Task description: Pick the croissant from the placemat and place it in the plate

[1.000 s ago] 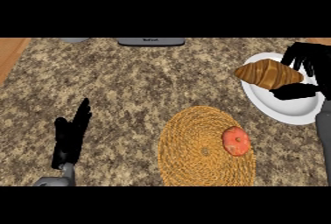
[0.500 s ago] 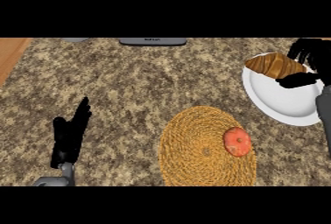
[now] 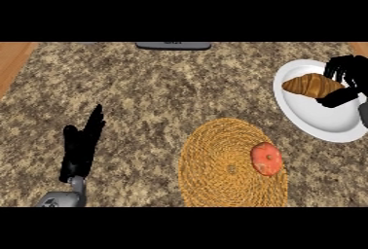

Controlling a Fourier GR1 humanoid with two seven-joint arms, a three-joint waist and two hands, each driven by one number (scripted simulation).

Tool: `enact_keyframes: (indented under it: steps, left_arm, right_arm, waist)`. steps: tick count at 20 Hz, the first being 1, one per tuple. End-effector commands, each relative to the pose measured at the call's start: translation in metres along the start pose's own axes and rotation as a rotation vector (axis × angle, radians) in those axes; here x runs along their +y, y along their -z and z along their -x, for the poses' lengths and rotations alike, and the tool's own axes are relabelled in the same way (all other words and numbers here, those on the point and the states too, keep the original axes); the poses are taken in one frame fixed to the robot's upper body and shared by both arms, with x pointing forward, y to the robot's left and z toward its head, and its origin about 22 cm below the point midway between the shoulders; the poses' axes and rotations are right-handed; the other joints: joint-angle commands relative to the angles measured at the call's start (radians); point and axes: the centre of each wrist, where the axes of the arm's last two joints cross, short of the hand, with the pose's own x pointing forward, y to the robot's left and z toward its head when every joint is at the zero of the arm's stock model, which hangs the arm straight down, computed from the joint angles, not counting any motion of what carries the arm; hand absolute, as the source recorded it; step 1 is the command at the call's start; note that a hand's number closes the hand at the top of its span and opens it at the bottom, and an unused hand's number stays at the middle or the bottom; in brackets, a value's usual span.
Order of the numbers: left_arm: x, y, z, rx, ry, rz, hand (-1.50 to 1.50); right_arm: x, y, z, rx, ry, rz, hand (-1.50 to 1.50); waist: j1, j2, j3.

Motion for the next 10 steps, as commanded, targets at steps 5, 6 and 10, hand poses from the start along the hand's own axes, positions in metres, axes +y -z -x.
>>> enact_keyframes:
  steps: [5, 6, 10]
  left_arm:
    - [-0.009, 0.001, 0.001, -0.02, -0.005, 0.022, 0.0]
    - [0.016, 0.002, 0.002, 0.012, -0.006, 0.007, 0.0]
    - [-0.012, 0.002, 0.005, -0.002, -0.003, 0.005, 0.0]
  right_arm:
    - [0.018, -0.007, 0.034, 0.058, -0.035, -0.255, -1.5]
    - [0.011, 0.0, 0.024, -0.004, 0.012, -0.255, -1.5]
    - [-0.005, -0.009, 0.044, -0.142, 0.131, -0.211, -1.5]
  waist:
    - [0.011, 0.005, 0.001]
    - [0.002, 0.0, 0.0]
    - [-0.003, 0.0, 0.001]
